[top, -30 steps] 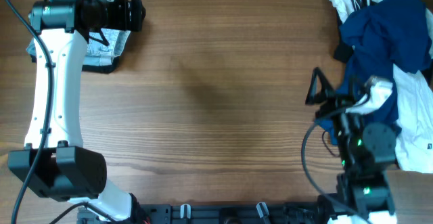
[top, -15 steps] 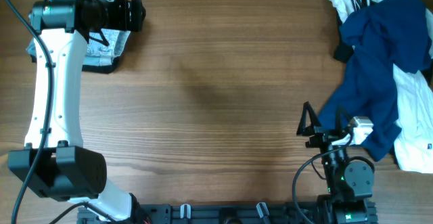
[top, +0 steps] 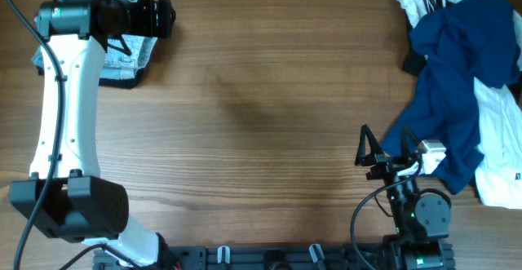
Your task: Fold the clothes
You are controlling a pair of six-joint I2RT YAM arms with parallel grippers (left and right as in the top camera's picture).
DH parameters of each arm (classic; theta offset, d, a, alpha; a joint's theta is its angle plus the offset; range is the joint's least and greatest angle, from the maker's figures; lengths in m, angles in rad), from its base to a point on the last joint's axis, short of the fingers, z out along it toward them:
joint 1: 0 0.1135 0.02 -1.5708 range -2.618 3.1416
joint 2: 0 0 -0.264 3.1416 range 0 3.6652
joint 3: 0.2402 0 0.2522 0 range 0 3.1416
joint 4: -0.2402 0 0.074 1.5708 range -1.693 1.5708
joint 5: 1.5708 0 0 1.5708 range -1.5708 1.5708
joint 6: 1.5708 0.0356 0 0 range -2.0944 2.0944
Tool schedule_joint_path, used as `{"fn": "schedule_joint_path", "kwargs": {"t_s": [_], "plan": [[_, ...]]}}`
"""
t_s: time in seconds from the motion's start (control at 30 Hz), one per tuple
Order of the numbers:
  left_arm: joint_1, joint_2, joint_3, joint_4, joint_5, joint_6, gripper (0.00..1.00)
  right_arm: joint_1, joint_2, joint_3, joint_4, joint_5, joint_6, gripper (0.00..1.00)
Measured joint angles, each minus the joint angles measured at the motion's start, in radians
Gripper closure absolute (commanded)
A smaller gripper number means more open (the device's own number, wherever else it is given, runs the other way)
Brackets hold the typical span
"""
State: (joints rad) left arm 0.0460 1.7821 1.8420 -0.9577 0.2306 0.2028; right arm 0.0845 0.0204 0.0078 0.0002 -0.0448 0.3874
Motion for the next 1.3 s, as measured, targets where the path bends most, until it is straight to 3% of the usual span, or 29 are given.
{"fn": "schedule_joint_path", "kwargs": {"t_s": [0.4,0.5,0.6,0.73,0.9,1.13,1.3], "plan": [[-0.006,-0.011,0.000,-0.048,-0.043,0.000,0.00,0.000,0.000,0.000,0.000,0.000,0.000,0.00],[-0.027,-0.076,-0.008,-0.076,-0.053,0.000,0.00,0.000,0.000,0.000,0.000,0.000,0.000,0.00],[-0.033,-0.206,-0.095,0.037,-0.050,0.000,0.00,0.000,0.000,0.000,0.000,0.000,0.000,0.00],[-0.023,-0.455,-0.365,0.275,-0.018,0.000,0.00,0.000,0.000,0.000,0.000,0.000,0.000,0.00],[0.039,-0.777,-0.848,0.550,0.037,-0.048,0.00,0.000,0.000,0.000,0.000,0.000,0.000,0.00],[0.060,-1.265,-1.358,0.716,0.049,-0.089,0.00,0.000,0.000,0.000,0.000,0.000,0.000,0.00],[0.060,-1.484,-1.541,0.773,0.049,-0.093,0.00,0.000,0.000,-0.001,0.000,0.000,0.000,0.00]]}}
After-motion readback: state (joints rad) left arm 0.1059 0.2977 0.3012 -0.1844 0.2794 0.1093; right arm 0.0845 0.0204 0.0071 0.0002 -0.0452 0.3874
